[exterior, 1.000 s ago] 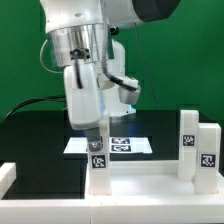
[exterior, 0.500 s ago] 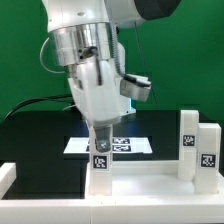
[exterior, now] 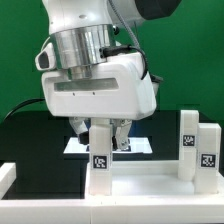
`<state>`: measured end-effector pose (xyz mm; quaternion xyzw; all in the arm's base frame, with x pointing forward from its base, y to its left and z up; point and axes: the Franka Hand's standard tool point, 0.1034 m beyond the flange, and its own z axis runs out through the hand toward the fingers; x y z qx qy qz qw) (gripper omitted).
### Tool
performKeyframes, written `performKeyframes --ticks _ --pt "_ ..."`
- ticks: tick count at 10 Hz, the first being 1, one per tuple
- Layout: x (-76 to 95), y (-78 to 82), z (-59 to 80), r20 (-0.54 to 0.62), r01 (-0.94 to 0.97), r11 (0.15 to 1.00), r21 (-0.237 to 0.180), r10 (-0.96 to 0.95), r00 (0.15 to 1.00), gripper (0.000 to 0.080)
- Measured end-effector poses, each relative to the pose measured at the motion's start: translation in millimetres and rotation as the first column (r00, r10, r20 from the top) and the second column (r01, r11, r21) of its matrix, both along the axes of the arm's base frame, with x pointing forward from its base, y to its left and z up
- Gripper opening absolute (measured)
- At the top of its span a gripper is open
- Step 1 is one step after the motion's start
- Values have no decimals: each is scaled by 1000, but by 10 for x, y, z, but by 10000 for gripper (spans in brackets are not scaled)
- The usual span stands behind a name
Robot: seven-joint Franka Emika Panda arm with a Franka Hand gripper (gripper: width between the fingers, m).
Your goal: Assemble desk
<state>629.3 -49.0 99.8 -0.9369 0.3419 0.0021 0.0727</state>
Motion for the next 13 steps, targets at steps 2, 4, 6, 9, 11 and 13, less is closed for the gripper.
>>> performKeyframes --ticks 2,4,6,9,11,13 --pt "94 -15 27 58 -401 904 -144 413 909 649" --pt "54 -14 -17 72 -389 908 -157 404 912 623" --pt "55 -18 -21 73 -346 926 -152 360 930 445" --pt "54 -24 -23 74 -186 974 -132 197 978 287" --pt "53 -44 -22 68 25 994 -104 -18 998 287" --pt "43 -73 -18 35 253 966 -60 -251 967 287"
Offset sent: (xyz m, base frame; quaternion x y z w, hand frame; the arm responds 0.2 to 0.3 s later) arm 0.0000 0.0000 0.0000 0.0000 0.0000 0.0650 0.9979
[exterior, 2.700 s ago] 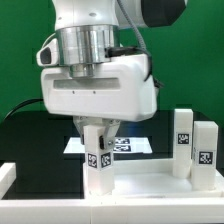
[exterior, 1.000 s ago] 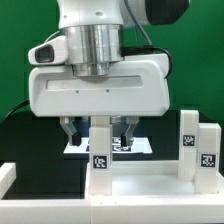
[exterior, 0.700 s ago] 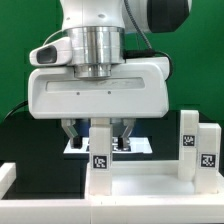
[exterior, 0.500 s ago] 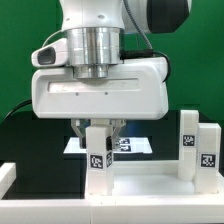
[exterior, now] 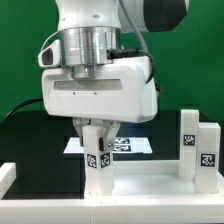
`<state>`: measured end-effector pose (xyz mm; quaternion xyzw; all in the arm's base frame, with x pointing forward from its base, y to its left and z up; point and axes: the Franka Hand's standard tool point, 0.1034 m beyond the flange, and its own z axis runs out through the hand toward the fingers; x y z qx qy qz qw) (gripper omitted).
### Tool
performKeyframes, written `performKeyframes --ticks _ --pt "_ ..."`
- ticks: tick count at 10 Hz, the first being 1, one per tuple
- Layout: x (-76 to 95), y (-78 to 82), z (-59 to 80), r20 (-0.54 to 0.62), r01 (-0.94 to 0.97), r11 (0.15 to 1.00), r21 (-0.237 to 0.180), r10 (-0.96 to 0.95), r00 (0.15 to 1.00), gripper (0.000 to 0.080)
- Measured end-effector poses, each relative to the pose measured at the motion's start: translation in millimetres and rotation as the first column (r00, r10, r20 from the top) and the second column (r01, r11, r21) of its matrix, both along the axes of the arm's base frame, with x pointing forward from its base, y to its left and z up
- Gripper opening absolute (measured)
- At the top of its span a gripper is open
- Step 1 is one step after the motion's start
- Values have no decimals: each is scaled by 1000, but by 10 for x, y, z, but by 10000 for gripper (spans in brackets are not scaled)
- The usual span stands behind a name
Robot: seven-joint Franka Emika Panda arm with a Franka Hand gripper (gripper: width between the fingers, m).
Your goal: Assemble desk
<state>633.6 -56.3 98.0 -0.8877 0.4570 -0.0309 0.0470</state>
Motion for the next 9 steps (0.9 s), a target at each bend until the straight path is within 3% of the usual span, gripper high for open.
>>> performKeyframes --ticks 2,3,6,9 --pt "-14 4 11 -51 315 946 71 -312 949 288" --pt "-13 20 3 -74 433 898 84 -428 901 288" --pt "8 74 -7 -118 729 679 86 -720 684 288" --pt "-11 49 -14 -139 794 604 75 -782 608 294"
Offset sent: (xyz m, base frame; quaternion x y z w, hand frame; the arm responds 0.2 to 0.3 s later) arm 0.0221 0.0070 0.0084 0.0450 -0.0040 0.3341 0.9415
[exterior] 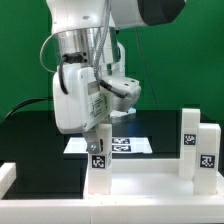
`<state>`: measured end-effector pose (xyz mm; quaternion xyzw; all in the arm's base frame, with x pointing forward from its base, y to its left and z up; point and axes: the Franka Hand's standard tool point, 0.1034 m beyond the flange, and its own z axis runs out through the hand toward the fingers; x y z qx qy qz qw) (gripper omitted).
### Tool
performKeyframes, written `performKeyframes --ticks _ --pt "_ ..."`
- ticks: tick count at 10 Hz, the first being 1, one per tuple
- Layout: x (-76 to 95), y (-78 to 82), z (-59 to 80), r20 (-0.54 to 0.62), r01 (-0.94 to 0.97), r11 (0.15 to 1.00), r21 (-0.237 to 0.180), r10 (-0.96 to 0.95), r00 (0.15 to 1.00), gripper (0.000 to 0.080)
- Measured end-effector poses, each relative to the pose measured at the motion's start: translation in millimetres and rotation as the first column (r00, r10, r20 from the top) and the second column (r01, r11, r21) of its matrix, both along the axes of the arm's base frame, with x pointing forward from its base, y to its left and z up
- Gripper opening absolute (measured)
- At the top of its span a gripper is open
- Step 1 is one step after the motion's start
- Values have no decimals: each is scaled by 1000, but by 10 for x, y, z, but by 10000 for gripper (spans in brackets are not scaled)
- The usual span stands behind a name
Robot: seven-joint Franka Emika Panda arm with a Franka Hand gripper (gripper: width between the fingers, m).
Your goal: Assemble desk
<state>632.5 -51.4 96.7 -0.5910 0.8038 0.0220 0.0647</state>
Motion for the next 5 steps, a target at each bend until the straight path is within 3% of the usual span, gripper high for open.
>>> performKeyframes --ticks 5 --pt "-19 -5 -9 -3 8 1000 -4 -8 1000 297"
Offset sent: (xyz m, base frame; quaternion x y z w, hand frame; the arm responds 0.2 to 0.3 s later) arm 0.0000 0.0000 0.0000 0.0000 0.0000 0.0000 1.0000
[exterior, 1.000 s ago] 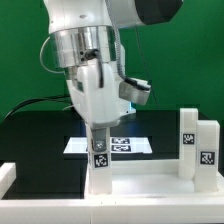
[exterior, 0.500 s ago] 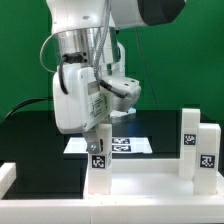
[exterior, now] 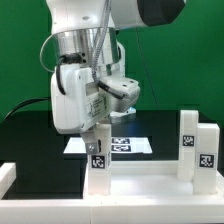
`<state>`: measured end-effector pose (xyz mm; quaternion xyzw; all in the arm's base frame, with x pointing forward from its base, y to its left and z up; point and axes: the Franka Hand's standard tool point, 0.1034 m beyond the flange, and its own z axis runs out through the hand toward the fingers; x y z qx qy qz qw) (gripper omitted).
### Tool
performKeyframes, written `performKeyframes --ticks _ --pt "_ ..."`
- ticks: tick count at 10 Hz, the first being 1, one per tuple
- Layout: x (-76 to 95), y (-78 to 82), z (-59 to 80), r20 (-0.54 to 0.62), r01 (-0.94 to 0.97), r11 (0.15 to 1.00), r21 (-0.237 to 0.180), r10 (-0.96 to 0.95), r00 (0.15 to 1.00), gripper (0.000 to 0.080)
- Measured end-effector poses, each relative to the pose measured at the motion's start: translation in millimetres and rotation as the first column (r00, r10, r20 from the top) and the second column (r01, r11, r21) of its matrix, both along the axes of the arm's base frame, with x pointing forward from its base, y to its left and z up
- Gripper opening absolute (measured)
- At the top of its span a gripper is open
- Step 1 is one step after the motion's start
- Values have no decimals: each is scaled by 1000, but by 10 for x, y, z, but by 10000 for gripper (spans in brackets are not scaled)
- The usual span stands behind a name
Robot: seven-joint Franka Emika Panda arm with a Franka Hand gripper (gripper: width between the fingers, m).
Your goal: Assemble desk
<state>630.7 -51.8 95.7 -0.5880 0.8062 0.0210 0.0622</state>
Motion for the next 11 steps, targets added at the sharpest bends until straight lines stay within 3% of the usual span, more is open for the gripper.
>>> performKeyframes --ticks 1,2,4,5,11 --pt "13 2 33 6 -10 1000 0 10 1000 478" --pt "51 23 198 32 -31 1000 5 31 999 590" --pt "116 96 594 88 -35 999 24 33 996 637" --pt "141 90 676 102 -34 999 27 31 994 646" --pt "135 89 639 98 -33 999 26 30 995 649"
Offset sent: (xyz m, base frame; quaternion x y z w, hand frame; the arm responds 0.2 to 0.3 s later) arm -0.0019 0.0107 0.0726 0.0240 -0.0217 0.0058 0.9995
